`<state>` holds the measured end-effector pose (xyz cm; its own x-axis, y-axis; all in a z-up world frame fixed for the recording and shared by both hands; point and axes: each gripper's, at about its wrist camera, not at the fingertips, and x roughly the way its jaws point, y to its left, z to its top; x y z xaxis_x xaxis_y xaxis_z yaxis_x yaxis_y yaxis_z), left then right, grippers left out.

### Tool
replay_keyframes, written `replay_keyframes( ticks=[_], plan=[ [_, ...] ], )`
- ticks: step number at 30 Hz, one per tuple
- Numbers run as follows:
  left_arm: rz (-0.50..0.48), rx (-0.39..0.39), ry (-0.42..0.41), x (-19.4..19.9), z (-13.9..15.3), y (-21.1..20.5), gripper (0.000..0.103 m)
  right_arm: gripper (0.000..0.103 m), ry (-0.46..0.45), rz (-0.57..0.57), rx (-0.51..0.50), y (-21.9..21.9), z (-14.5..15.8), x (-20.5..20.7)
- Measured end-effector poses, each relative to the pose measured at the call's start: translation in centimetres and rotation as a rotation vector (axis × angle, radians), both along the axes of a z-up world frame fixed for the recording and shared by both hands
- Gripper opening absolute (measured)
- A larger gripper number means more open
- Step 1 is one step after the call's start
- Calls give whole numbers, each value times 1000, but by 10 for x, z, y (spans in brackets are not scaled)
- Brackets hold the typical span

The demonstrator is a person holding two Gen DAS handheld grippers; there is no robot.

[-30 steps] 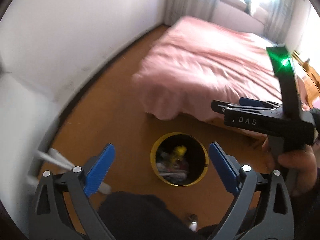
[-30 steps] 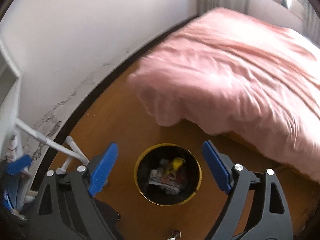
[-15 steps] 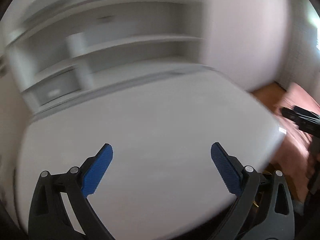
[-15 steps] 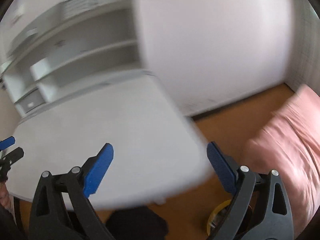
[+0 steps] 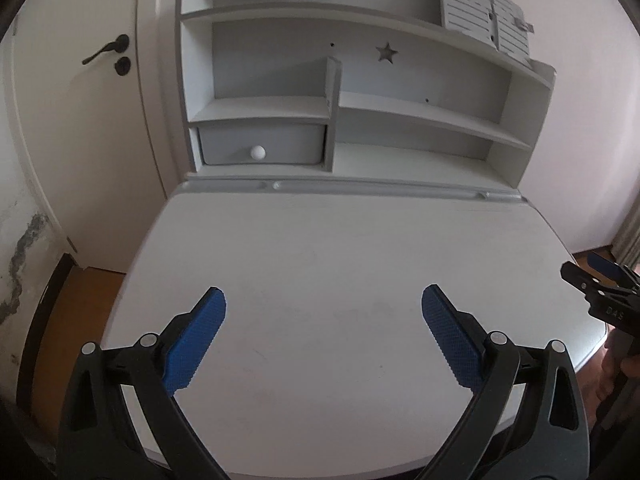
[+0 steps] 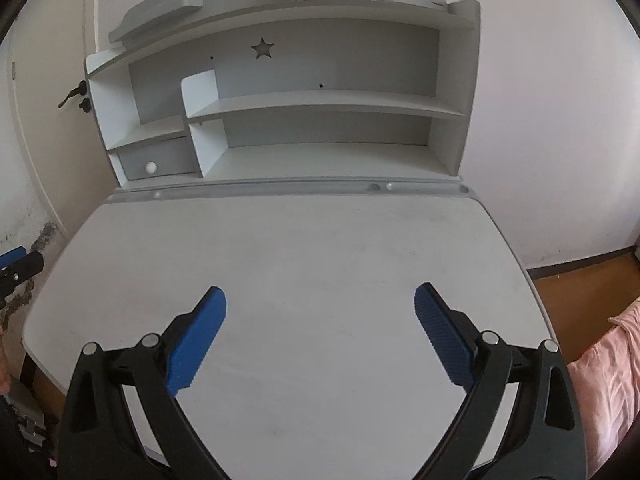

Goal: Collect trash

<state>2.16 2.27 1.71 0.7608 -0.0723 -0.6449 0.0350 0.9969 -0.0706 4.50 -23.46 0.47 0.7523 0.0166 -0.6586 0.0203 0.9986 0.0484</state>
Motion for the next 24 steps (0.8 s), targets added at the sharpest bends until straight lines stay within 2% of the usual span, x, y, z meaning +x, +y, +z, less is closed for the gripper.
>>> replay_keyframes(
  ticks=[4, 24],
  plan=[
    [-10, 8, 6, 5, -8, 2, 96, 92, 21, 1, 10, -5, -8, 0],
    [-34, 12, 25, 8, -17, -9, 96, 92, 15, -3, -3, -11, -9, -5]
  ],
)
